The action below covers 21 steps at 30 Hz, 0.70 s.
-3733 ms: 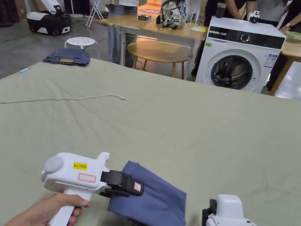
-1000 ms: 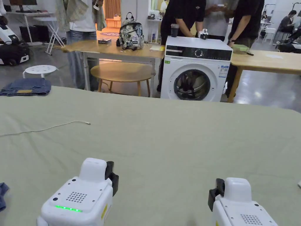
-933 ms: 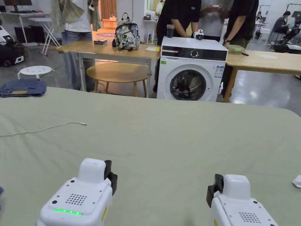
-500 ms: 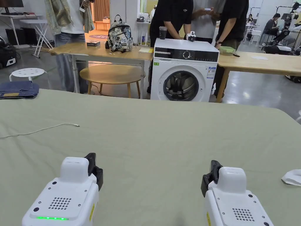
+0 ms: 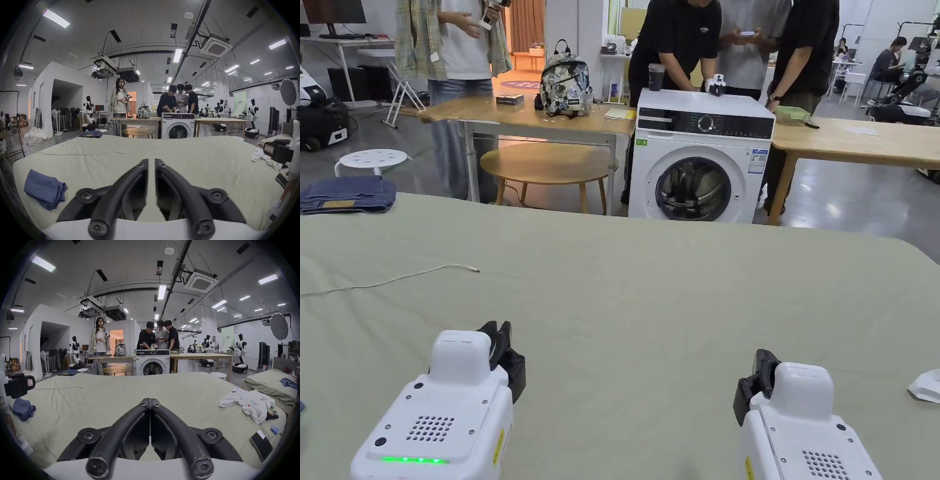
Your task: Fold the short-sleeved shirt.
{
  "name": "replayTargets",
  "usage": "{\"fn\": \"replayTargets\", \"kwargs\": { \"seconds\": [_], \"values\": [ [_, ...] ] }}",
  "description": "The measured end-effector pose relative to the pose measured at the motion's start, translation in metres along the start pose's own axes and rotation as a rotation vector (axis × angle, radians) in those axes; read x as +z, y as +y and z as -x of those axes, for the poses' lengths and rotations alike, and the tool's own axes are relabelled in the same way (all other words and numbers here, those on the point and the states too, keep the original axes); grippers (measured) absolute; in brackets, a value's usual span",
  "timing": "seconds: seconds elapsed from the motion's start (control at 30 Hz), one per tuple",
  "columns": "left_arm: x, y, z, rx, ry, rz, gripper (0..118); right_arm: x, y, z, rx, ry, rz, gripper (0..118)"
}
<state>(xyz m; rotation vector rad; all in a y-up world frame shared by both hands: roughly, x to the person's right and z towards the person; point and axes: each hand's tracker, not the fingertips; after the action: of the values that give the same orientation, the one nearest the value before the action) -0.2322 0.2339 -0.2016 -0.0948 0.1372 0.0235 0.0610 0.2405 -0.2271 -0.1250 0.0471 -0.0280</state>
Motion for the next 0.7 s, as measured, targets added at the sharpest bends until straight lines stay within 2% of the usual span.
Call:
{"fn": "replayTargets", "kwargs": {
  "seconds": [0.03,0.1,0.13,0.17,0.2,0.27,0.3,0.37,0.4,0.53,0.7],
  "values": [
    [0.000,0.000,0.000,0.002,0.004,-0.001,18,0.000,0.001,0.001,0.004,-0.005,-0.005,4],
    [-0.001,0.000,0.000,0.001,0.010,0.001,54,-0.001,0.001,0.002,0.022,-0.007,-0.008,36],
    [-0.001,0.000,0.001,0.004,0.012,0.001,64,-0.002,0.001,0.001,0.025,-0.005,-0.005,50],
    [-0.001,-0.001,0.002,0.005,0.014,-0.003,70,-0.002,0.002,0.001,0.024,-0.005,-0.004,63],
    [-0.001,-0.001,0.002,0.005,0.015,-0.005,73,-0.002,0.002,0.003,0.026,-0.016,-0.006,69],
    [-0.001,-0.002,0.004,-0.001,0.016,-0.008,84,-0.001,0.002,0.003,0.028,-0.034,-0.022,73],
    [-0.002,-0.002,0.005,-0.004,0.012,-0.008,88,-0.002,0.003,0.003,0.031,-0.033,-0.017,80],
    [-0.002,0.000,0.005,-0.012,0.010,-0.003,90,-0.006,0.003,0.004,0.040,-0.035,-0.006,98],
    [-0.003,0.000,0.006,-0.015,0.009,0.000,90,-0.005,0.002,0.004,0.049,-0.037,-0.009,101],
    [-0.006,-0.001,0.007,-0.020,0.004,0.003,90,-0.006,0.002,0.007,0.068,-0.032,-0.016,101],
    [-0.010,0.000,0.008,0.019,-0.019,0.030,90,-0.010,0.005,0.005,0.016,0.015,0.002,101]
  ]
}}
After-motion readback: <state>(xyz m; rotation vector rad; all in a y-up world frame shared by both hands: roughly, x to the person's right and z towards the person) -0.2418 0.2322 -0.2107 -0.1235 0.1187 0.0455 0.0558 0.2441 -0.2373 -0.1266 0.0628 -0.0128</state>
